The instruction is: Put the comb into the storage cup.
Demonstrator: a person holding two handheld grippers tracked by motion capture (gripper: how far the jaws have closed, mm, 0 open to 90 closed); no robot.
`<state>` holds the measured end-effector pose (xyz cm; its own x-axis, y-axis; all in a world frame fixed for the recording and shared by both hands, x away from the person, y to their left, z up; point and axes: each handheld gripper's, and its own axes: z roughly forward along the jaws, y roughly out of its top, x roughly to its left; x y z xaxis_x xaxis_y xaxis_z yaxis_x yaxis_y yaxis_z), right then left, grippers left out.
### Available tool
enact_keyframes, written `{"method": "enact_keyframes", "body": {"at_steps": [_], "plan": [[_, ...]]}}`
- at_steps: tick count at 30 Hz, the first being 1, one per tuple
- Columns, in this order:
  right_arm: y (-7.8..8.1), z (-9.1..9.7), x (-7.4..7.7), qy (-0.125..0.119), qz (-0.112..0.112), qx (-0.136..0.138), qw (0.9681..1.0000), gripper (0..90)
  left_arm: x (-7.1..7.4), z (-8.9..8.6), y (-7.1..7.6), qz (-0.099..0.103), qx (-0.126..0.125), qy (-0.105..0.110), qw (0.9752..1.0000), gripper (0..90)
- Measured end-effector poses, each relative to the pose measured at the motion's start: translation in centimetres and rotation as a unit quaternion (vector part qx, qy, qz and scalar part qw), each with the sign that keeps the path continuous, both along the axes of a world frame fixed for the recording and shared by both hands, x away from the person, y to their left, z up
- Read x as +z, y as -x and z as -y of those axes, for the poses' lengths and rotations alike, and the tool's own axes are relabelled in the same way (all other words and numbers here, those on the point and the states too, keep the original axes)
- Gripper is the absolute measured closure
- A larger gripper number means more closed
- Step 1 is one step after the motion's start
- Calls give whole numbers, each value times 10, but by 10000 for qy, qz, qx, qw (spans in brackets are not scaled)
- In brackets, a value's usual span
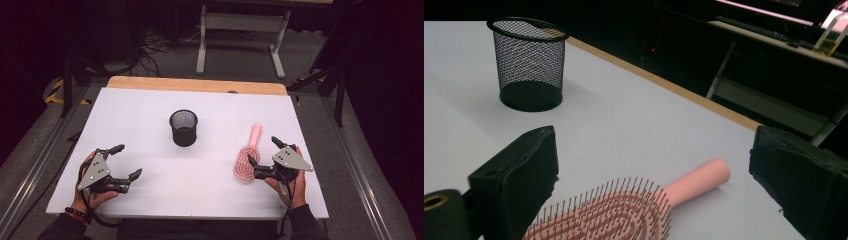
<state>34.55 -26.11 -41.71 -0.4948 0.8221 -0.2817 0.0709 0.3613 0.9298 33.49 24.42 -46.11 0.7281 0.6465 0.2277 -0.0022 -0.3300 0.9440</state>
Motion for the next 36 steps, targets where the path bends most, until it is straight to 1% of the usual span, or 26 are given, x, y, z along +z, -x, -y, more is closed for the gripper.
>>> {"method": "enact_keyframes", "body": {"at_steps": [1, 2, 3, 4, 6, 7, 8, 9, 11, 14, 15, 16, 17, 18, 19, 20, 21, 22, 24, 25, 27, 29, 31, 36], "plan": [[0, 0, 0, 0, 0, 0, 10000, 77, 0, 0, 0, -2, -11, 7, 10000, 75], [-3, -2, 5, -28, -2, 39, 10000, 98, 0, 0, 0, -7, -9, -14, 10000, 75], [-5, -3, 7, 4, -1, 35, 10000, 115, 0, 0, 0, 4, -11, -20, 10000, 76], [-8, -3, 8, 31, 13, 40, 10000, 143, 0, 0, 0, 0, -8, 4, 10000, 78], [-12, -3, 11, -1, 5, 124, 9999, 194, 0, 0, 1, -17, -6, -14, 10000, 79], [-16, -3, 13, 62, -64, 149, 9998, 232, 0, 0, 0, -11, -1, -13, 10000, 80], [-19, -4, 15, 136, -87, 129, 9998, 296, 0, 0, 0, -16, 1, -9, 10000, 81], [-21, -4, 15, 160, -97, 131, 9997, 334, 0, 0, 0, -21, 5, -11, 10000, 81], [-28, -5, 17, 156, -246, 183, 9994, 444, 0, -1, 0, -29, 2, -2, 10000, 84], [-36, -5, 18, 264, -364, 207, 9988, 573, 0, 0, 0, -28, -9, 4, 10000, 84], [-40, -5, 18, 285, -435, 249, 9983, 610, 0, 0, 0, -32, -13, 5, 10000, 84], [-40, -5, 18, 285, -435, 249, 9983, 610, 0, 0, 0, -32, -13, 5, 10000, 85], [-44, -5, 18, 323, -505, 269, 9978, 660, -1, 0, 0, -46, -14, 4, 10000, 85], [-53, -3, 17, 341, -627, 280, 9971, 762, -1, 0, 0, -42, -5, 1, 10000, 89], [-56, -2, 17, 330, -658, 277, 9969, 790, -1, 0, 0, -42, -10, 0, 10000, 89], [-56, -2, 17, 330, -658, 277, 9969, 790, -1, 0, 0, -36, -18, -19, 10000, 89], [-60, -1, 17, 334, -697, 259, 9967, 828, -1, 0, 0, -42, -27, -19, 10000, 89], [-70, 2, 15, 311, -817, 234, 9959, 888, -1, 0, 0, -46, -32, -11, 10000, 89], [-76, 4, 13, 296, -908, 178, 9953, 900, -2, 1, 0, -64, -41, -19, 10000, 90], [-76, 4, 13, 296, -908, 178, 9953, 900, -2, 1, 0, -64, -41, -19, 10000, 90], [-90, 9, 7, 158, -1111, 144, 9936, 900, -3, 2, 0, -87, -72, -25, 9999, 92], [-96, 10, 5, 195, -1222, 129, 9922, 900, -3, 2, -1, -73, -73, -51, 9999, 94], [-102, 7, 2, 398, -1342, 84, 9901, 900, -3, 2, -1, -72, -76, -49, 9999, 94], [-115, 0, -2, 746, -1533, 55, 9853, 900, -2, 2, 0, -65, -85, -14, 9999, 94]]}}
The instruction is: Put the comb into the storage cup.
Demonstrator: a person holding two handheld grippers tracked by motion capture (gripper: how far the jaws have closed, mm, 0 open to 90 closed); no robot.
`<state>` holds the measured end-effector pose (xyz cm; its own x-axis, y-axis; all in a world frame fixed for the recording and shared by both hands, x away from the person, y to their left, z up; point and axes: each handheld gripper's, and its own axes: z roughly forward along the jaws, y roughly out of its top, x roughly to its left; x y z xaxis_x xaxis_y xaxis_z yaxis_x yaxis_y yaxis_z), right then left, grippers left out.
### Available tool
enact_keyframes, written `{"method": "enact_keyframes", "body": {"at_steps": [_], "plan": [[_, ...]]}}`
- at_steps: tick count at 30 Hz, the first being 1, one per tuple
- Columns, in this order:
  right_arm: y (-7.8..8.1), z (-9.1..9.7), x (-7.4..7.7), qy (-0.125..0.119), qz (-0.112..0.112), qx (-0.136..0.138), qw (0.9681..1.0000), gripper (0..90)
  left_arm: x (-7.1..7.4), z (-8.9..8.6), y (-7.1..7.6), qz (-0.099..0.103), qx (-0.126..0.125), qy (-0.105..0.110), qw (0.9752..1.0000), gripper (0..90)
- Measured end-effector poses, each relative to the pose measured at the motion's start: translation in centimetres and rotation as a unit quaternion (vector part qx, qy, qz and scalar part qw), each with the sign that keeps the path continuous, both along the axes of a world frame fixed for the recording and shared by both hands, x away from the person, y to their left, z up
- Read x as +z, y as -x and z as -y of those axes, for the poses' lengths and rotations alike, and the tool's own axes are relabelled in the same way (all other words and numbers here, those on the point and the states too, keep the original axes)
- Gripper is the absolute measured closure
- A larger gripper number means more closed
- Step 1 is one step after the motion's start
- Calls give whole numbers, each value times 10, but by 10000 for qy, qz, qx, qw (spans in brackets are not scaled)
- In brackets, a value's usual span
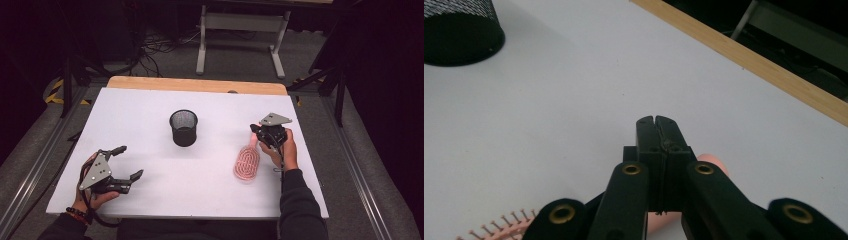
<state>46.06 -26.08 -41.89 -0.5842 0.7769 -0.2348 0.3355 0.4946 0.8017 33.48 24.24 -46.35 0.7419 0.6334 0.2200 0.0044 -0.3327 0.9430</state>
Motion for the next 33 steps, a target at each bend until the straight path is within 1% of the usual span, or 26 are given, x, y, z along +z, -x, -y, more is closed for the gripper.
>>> {"method": "enact_keyframes", "body": {"at_steps": [4, 5, 7, 9, 10, 11, 12, 13, 14, 16, 19, 21, 22, 23, 24, 27, 28, 29, 31, 32, 33], "plan": [[-8, -5, -2, 159, -149, -6, 9998, 900, -1, 0, 0, -13, -44, -20, 10000, 94], [-10, -6, -3, 240, -159, -11, 9996, 900, -1, 0, 0, -14, -52, -23, 10000, 94], [-12, -9, -3, 402, -92, 16, 9991, 900, -1, 0, 0, -7, -52, -39, 10000, 94], [-14, -9, -3, 448, -59, 19, 9990, 900, -1, 1, 0, -17, -54, -29, 10000, 93], [-15, -10, -4, 440, -89, 29, 9990, 900, -1, 1, 0, -19, -60, -27, 10000, 94], [-17, -12, -5, 509, -122, 35, 9986, 900, -1, 1, -1, -18, -53, -21, 10000, 94], [-19, -13, -7, 631, -170, 10, 9979, 900, -1, 1, -1, -29, -44, -49, 10000, 94], [-21, -14, -10, 705, -269, 11, 9971, 900, -1, 1, 0, -9, -38, -40, 10000, 96], [-22, -15, -11, 750, -314, -3, 9967, 900, -1, 1, 0, -13, -42, -41, 10000, 97], [-24, -15, -13, 794, -369, -27, 9962, 900, -1, 0, -1, -19, -42, -75, 10000, 97], [-26, -14, -16, 844, -397, -101, 9956, 900, -2, 1, -1, -38, -62, -62, 10000, 97], [-29, -13, -19, 894, -463, -167, 9948, 900, -2, 1, -1, -35, -71, -79, 9999, 98], [-29, -13, -21, 882, -507, -166, 9947, 900, -2, 2, -1, -56, -73, -60, 9999, 99], [-30, -14, -22, 984, -542, -171, 9935, 900, -2, 1, -1, -66, -68, -59, 9999, 99], [-31, -15, -23, 1034, -554, -175, 9929, 900, -2, 1, -1, -66, -68, -59, 9999, 99], [-31, -16, -24, 1012, -629, -133, 9928, 900, -2, 1, -1, -37, -66, -61, 10000, 101], [-31, -16, -25, 1067, -637, -124, 9922, 900, -2, 1, -1, -37, -66, -61, 10000, 101], [-31, -16, -25, 1067, -637, -124, 9922, 900, -3, 1, -1, -72, -62, -45, 9999, 101], [-32, -18, -27, 1218, -697, -147, 9900, 900, -3, 1, -1, -74, -66, -47, 9999, 102], [-32, -18, -27, 1218, -697, -147, 9900, 900, -3, 1, -1, -69, -69, -48, 9999, 102], [-32, -16, -29, 1242, -746, -187, 9893, 900, -3, 1, -1, -68, -66, -47, 9999, 101]]}}
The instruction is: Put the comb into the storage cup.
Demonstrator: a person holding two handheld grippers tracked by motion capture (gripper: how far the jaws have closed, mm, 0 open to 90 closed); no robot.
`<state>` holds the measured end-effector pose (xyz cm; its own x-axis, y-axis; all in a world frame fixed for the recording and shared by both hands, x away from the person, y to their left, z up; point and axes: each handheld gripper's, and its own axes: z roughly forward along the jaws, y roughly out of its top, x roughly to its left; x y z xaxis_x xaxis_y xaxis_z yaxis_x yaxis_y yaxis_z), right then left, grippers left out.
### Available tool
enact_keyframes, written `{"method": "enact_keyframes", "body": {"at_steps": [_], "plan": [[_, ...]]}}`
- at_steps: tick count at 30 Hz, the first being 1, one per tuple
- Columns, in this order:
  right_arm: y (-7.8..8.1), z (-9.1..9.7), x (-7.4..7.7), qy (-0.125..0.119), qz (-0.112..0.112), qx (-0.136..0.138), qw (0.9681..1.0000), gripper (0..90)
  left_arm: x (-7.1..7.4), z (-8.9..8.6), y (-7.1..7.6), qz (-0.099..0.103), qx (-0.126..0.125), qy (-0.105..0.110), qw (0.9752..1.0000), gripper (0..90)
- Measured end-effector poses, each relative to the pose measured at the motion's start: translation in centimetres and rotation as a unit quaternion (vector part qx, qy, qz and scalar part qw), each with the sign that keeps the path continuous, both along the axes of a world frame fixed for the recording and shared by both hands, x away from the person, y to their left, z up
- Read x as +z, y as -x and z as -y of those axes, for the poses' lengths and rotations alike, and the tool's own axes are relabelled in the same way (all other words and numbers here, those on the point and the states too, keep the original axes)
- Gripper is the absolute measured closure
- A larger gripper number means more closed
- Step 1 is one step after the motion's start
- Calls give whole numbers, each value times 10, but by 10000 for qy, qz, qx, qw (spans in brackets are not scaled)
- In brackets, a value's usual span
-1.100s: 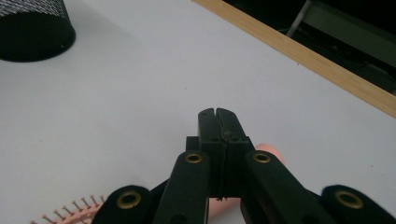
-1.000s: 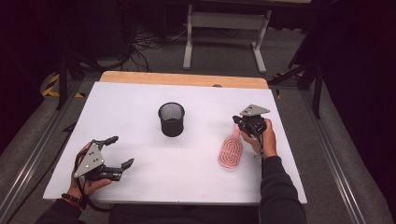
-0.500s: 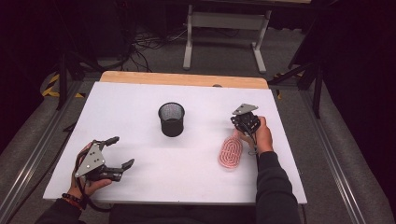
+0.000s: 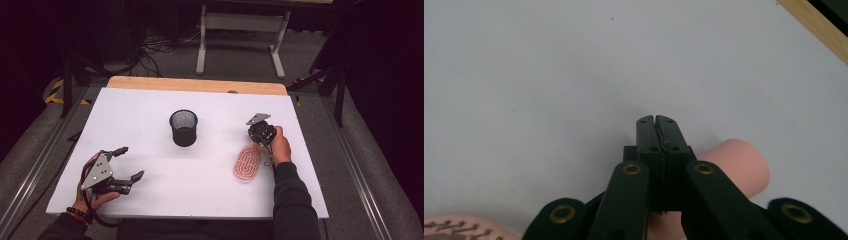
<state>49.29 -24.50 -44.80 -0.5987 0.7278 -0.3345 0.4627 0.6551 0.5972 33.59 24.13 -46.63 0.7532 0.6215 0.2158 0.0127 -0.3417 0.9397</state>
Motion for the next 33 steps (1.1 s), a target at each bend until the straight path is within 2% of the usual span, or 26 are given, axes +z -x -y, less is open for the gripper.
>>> {"method": "enact_keyframes", "body": {"at_steps": [5, 14, 24, 31, 33], "plan": [[2, 6, -2, -122, -60, -51, 9999, 900, 0, -1, -1, 25, 14, 34, 10000, 99], [6, 16, -4, -160, -110, -200, 9996, 900, 0, 0, -1, -6, 18, -9, 10000, 99], [18, 32, -5, -500, -182, -444, 9976, 900, 0, 0, 0, -6, 8, -24, 10000, 99], [28, 40, -7, -778, -205, -603, 9949, 900, 0, -1, 0, -9, 4, -39, 10000, 100], [29, 41, -7, -782, -194, -621, 9948, 900, 0, -1, 0, -16, 7, -27, 10000, 100]]}}
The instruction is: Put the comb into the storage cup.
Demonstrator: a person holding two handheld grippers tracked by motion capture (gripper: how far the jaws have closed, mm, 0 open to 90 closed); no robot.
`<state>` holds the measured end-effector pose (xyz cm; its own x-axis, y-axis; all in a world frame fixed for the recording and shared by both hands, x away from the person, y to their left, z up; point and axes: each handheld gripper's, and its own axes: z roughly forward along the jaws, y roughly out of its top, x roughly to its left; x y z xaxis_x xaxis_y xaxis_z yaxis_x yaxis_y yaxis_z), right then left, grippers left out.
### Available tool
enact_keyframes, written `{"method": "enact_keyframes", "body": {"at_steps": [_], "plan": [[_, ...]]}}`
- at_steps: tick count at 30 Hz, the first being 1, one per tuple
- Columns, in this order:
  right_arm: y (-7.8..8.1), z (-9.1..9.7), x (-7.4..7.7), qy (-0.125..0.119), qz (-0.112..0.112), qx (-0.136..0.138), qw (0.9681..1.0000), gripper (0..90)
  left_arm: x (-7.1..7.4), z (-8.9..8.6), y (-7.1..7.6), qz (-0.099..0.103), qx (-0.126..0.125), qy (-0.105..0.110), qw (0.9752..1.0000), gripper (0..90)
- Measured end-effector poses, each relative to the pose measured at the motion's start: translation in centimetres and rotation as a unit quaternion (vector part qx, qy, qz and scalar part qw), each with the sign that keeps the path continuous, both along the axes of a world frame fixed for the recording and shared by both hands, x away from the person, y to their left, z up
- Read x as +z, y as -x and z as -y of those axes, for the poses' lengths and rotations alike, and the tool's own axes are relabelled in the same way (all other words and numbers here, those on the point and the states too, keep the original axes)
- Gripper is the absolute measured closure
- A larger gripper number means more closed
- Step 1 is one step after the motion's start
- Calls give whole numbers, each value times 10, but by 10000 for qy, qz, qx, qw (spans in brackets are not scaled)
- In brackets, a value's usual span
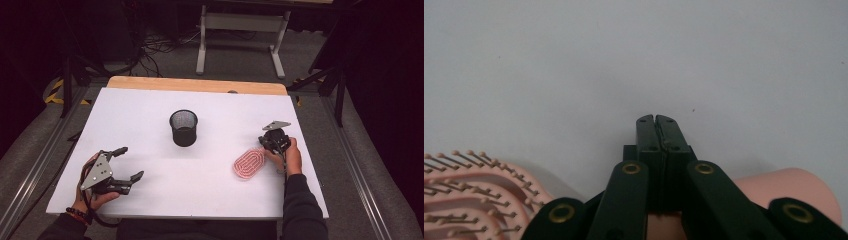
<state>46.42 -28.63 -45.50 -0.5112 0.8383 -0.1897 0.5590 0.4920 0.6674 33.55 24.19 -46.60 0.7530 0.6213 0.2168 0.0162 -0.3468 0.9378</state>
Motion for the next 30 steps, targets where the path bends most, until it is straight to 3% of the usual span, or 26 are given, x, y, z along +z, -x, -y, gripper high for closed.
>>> {"method": "enact_keyframes", "body": {"at_steps": [9, 12, 30], "plan": [[14, 6, -2, 95, 145, -152, 9997, 896, 1, 0, 1, 25, -15, -62, 10000, 100], [19, 8, -1, 240, 141, -135, 9995, 895, 1, 0, 1, 38, -30, -59, 10000, 100], [41, 31, 2, 60, -38, -167, 9998, 871, 1, 1, 2, 41, -85, -170, 9998, 101]]}}
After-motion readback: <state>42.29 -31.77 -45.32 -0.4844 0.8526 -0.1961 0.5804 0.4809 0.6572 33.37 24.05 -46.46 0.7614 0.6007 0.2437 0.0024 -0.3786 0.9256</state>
